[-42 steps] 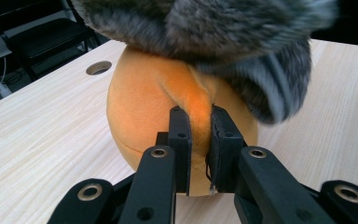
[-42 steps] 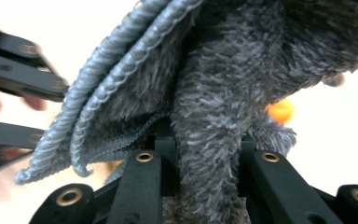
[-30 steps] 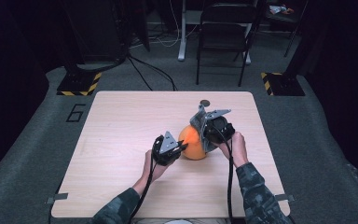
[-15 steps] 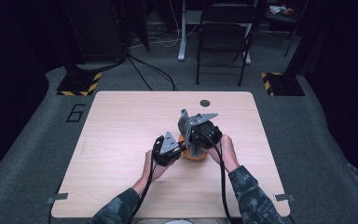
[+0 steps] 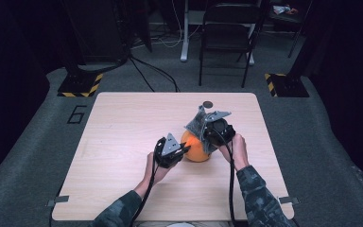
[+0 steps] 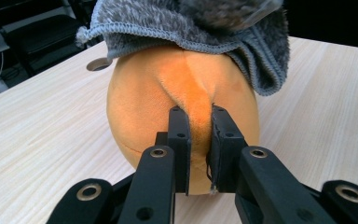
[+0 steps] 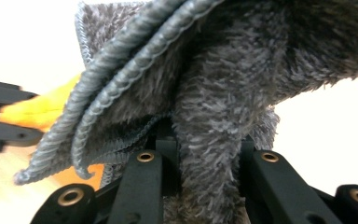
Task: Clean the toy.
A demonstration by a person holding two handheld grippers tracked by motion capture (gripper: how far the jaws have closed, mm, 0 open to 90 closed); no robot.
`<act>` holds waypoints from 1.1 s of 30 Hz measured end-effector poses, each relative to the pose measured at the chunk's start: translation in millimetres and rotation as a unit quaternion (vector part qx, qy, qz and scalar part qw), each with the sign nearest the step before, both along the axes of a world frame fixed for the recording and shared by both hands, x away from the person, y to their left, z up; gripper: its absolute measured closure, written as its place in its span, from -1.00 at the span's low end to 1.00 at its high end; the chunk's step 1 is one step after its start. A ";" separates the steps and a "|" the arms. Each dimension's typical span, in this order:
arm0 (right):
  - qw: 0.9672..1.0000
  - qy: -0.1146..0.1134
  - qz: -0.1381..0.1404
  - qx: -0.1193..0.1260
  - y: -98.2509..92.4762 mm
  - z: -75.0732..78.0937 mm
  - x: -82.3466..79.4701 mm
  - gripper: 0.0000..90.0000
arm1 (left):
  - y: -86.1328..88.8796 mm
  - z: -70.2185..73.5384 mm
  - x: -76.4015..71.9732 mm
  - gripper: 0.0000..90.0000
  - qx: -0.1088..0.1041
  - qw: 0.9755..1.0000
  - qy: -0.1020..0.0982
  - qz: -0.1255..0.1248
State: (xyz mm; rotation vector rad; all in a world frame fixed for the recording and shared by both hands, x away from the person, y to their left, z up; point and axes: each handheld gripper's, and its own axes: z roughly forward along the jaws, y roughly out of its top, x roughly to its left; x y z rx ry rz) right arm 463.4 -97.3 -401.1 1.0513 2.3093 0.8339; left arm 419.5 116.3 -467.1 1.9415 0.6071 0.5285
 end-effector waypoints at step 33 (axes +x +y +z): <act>0.972 0.114 -0.204 -0.018 -125.6 -69.9 22.7 0.16 | 17.8 -3.9 13.3 0.76 -0.018 0.998 0.034 0.041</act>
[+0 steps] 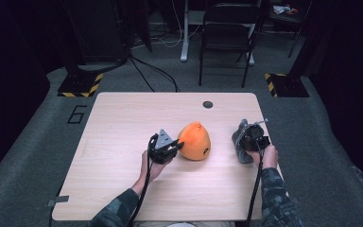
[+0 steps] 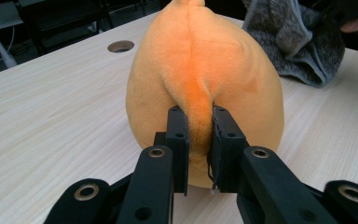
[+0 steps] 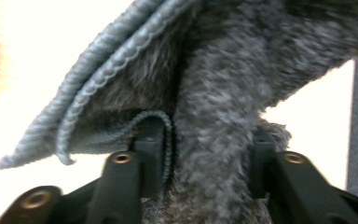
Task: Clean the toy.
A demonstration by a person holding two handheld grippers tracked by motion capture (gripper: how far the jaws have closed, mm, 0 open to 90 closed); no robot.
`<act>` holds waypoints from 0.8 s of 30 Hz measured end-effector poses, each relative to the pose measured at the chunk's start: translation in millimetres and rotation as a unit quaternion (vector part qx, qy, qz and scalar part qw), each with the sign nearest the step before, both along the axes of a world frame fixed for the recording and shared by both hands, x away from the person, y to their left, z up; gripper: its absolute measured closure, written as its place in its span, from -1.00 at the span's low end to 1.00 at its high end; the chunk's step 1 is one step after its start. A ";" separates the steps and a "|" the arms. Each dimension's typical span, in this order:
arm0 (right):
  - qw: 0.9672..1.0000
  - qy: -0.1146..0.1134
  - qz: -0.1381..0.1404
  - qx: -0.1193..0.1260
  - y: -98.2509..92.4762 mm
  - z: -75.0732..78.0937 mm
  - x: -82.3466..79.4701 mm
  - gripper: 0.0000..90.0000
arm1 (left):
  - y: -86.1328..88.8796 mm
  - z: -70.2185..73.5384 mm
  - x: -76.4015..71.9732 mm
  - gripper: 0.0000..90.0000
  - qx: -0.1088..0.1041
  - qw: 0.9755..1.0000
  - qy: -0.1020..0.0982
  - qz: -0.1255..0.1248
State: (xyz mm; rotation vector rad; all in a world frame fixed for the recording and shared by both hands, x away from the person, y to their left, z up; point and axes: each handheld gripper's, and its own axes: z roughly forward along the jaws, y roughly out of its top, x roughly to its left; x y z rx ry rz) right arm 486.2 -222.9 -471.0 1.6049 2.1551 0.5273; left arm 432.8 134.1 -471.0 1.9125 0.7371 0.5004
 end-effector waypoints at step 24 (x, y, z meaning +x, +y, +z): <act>0.998 0.004 0.005 0.059 -21.9 18.3 -20.2 -0.75 | 12.4 4.5 18.7 -0.21 0.003 0.999 -0.006 0.048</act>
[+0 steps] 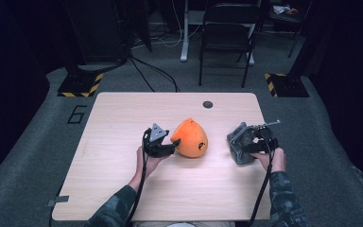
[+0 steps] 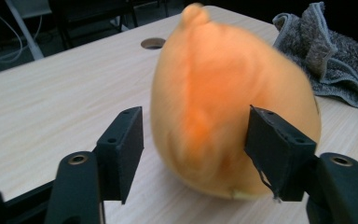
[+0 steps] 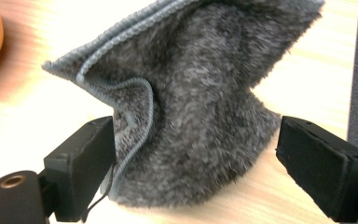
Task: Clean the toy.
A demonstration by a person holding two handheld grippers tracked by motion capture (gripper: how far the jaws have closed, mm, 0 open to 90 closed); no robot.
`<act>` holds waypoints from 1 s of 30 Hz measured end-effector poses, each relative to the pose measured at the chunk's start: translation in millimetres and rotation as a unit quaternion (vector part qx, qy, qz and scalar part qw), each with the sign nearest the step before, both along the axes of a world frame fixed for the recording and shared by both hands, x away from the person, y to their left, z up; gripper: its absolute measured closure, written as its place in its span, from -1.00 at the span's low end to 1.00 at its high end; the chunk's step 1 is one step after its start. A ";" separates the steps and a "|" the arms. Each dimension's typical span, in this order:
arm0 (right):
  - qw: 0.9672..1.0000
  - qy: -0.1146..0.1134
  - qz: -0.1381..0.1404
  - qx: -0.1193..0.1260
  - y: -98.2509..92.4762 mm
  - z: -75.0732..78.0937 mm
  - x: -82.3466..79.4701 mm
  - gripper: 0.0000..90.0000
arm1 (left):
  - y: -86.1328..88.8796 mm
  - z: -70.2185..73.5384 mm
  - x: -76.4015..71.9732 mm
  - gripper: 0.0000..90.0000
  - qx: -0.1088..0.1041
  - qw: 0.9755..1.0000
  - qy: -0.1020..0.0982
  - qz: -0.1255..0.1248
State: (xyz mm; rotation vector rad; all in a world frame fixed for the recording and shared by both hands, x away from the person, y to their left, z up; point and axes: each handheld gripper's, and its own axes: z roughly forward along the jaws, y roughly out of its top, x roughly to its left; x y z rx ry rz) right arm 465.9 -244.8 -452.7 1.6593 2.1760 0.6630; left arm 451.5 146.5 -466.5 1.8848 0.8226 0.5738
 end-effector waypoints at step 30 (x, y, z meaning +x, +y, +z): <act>0.999 -0.039 0.001 0.021 -13.9 -25.1 -46.9 -1.00 | -3.6 6.5 -9.6 0.76 0.005 1.000 0.007 -0.020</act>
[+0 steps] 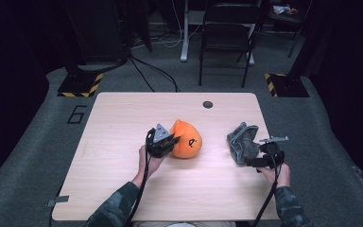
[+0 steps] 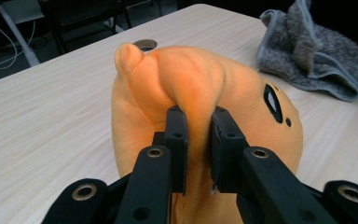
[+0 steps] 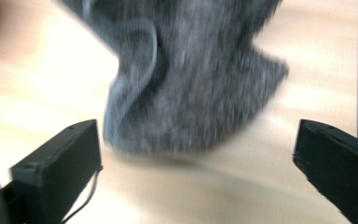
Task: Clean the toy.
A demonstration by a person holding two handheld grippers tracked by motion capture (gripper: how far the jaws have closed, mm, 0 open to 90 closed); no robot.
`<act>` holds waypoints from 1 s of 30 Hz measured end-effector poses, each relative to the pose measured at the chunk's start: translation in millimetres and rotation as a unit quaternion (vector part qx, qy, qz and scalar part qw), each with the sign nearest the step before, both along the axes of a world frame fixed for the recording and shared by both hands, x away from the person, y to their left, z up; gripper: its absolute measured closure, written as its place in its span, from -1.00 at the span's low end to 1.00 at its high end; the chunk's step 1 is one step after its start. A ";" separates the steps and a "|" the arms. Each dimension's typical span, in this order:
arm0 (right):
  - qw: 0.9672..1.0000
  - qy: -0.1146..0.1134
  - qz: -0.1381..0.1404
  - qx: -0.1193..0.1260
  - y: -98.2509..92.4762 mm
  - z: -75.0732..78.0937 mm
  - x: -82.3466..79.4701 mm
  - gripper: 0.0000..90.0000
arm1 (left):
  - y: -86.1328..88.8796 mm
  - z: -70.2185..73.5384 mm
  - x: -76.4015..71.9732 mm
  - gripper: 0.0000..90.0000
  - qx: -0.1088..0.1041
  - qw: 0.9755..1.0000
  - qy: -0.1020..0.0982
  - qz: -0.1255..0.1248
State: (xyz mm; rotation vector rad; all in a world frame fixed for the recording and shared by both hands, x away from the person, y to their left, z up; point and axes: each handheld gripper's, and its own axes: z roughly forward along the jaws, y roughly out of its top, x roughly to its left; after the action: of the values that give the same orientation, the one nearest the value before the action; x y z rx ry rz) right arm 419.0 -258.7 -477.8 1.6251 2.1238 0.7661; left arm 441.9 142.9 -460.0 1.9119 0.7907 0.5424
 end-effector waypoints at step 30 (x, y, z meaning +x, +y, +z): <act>1.000 -0.013 0.001 -0.025 -7.6 -41.2 -25.2 -1.00 | 31.0 4.5 -89.1 0.01 -0.012 0.999 0.028 -0.035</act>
State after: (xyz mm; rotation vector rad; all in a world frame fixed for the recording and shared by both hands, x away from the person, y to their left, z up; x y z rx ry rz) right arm 393.8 -266.3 -518.9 1.5802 2.1087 0.7262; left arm 352.8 173.8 -455.5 1.9326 0.7589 0.4356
